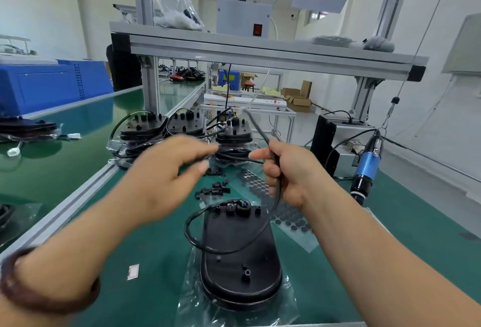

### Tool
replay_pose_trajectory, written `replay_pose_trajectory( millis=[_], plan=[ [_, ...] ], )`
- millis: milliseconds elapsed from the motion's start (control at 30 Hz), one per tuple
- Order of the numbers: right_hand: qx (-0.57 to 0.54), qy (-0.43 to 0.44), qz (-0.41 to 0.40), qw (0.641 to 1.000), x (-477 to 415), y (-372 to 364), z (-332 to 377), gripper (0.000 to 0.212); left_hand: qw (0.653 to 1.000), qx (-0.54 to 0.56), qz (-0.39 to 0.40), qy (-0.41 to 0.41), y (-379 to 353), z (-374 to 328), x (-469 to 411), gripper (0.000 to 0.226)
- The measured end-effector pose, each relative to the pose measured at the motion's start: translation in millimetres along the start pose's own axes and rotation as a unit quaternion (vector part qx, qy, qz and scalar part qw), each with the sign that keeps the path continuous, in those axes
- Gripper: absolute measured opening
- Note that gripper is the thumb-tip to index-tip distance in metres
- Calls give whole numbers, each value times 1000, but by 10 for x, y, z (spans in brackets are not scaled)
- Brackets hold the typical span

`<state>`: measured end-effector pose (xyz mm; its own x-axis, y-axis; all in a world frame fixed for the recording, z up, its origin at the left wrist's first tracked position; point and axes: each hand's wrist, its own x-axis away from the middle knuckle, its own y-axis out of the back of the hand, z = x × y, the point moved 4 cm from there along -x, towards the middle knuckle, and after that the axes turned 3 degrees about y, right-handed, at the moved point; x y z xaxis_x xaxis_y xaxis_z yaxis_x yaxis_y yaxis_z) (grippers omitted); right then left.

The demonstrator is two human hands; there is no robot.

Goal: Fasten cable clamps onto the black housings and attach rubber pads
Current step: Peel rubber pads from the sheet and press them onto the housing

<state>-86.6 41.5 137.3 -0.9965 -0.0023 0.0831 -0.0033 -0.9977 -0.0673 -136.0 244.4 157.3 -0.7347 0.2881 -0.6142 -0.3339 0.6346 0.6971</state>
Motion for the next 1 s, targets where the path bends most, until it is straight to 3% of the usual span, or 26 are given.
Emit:
replay_pose_trajectory(
  millis=[67, 133, 233, 333, 400, 467, 533, 600, 633, 767, 867, 1000],
  plan=[
    [31, -2, 45, 999, 54, -21, -6, 57, 991, -129, -12, -44, 73, -28, -317, 60],
    [62, 7, 86, 994, 91, -36, -6, 57, 955, -276, 58, -93, -25, -68, -535, 79],
    [96, 16, 125, 987, 117, -11, -5, 51, 912, -359, 172, -101, -190, -28, -655, 66],
    [87, 17, 138, 986, 121, 82, -45, 39, 940, -235, 244, -40, -111, 32, -569, 24],
    [56, 37, 127, 990, 114, 142, -93, 24, 963, -147, 226, 20, -40, 122, -451, 23],
    [41, 64, 94, 993, 102, 191, -162, 16, 971, 50, 181, 149, -25, 230, -273, 25],
    [62, 91, 53, 992, 91, 218, -243, 14, 896, 292, 136, 306, -146, 222, -54, 24],
    [107, 118, 12, 987, 90, 233, -327, 10, 831, 385, 89, 392, -365, 195, 119, 21],
    [131, 133, -8, 982, 93, 238, -370, 9, 830, 376, 71, 405, -467, 194, 183, 20],
    [219, 179, -68, 957, 107, 259, -555, 17, 907, 198, 13, 372, -650, 274, 336, 18],
    [292, 186, -76, 935, 119, 252, -657, 17, 908, 142, 26, 393, -680, 377, 419, 16],
    [391, 190, -52, 899, 225, 233, -668, 29, 884, 187, 18, 429, -657, 472, 449, 3]
  ],
)
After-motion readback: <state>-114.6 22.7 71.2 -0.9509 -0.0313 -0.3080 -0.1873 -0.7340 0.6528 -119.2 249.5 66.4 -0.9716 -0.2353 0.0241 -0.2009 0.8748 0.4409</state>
